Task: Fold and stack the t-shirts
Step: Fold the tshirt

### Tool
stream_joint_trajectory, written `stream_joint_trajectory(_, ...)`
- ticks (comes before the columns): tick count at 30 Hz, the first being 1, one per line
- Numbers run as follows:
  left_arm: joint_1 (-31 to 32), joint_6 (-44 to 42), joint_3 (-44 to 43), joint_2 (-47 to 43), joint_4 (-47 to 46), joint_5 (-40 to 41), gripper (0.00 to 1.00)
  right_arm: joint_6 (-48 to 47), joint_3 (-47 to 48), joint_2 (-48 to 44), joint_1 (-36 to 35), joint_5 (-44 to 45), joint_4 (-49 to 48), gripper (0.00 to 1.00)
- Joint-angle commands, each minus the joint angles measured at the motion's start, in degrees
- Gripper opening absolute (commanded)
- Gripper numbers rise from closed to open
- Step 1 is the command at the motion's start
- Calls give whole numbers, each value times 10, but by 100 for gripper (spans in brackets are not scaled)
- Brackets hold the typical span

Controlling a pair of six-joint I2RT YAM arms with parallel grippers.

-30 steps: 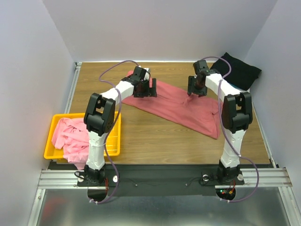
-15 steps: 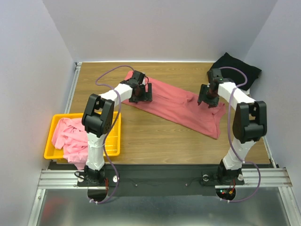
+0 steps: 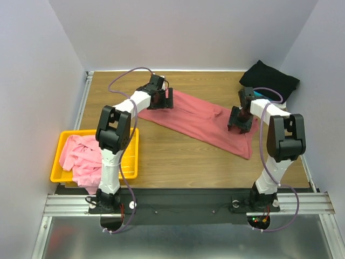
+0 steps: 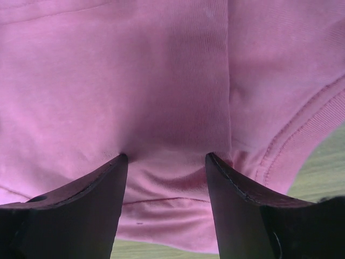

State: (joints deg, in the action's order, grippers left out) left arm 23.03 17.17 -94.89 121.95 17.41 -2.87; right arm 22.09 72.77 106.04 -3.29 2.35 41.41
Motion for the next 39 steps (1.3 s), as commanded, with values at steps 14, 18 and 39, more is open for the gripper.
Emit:
stream_joint_trajectory(14, -21, 8, 82, 4, 10, 63, 98, -20, 152, 156, 12, -18, -11, 66)
stream_joint_trajectory(18, -26, 37, 120, -22, 14, 77, 98, -28, 204, 201, 12, -20, -10, 66)
stream_joint_trajectory(39, -29, 5, -35, -55, 97, 74, 99, -12, 607, 378, 11, -166, -7, 72)
